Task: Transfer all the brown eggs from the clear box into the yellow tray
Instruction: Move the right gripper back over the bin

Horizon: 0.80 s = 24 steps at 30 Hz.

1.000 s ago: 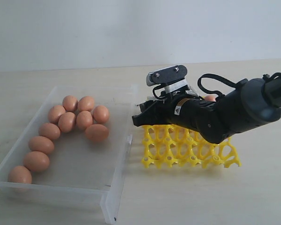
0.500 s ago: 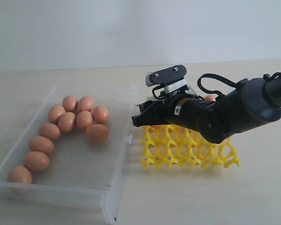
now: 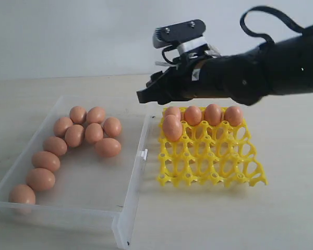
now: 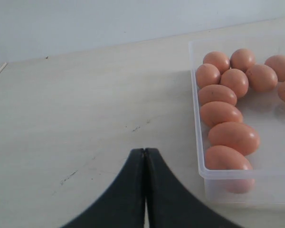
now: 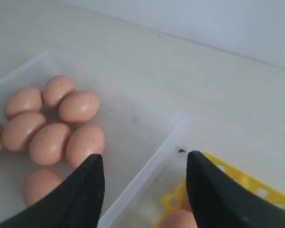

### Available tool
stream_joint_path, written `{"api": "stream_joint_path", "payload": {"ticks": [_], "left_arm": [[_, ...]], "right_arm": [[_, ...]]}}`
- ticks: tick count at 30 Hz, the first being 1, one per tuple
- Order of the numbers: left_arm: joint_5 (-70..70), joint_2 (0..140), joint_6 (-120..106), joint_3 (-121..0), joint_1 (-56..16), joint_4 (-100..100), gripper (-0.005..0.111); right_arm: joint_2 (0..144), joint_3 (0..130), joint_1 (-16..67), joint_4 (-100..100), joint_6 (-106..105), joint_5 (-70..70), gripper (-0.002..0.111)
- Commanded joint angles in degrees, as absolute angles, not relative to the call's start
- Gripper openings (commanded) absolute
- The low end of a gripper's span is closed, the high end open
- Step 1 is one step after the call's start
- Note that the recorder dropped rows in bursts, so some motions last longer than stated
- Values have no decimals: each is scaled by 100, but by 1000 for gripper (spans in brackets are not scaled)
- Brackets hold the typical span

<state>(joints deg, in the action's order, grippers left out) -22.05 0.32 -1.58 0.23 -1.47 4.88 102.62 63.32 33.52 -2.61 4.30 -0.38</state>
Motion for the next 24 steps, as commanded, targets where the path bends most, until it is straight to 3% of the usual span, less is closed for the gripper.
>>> {"api": "stream_joint_path", "payload": {"ticks": [1,2,3,5,10,18,24], "left_arm": [[-2169,0,-143,0,-176,457,0],[-2169,0,-143,0,-176,457,0],[-2169,0,-143,0,-176,457,0],[-2169,0,-143,0,-176,457,0],[-2169,0,-143,0,-176,457,0],[-2169,0,-143,0,-176,457,0],[-2169,0,-143,0,-176,457,0]], "right_arm": [[10195,7358,3933,-349,279,1892,37],[10205,7521,4034,-287,96,2040,32],[10254,7850,4277,-75,-312,2362,17],[10526,8426,4587,343,-1000,3049,0],[11923,10316,5095,1394,-2037,5173,0],[13787,13202,5263,1429,-1974,6996,0],[14022,13397,5263,1693,-1670,6996,0]]}}
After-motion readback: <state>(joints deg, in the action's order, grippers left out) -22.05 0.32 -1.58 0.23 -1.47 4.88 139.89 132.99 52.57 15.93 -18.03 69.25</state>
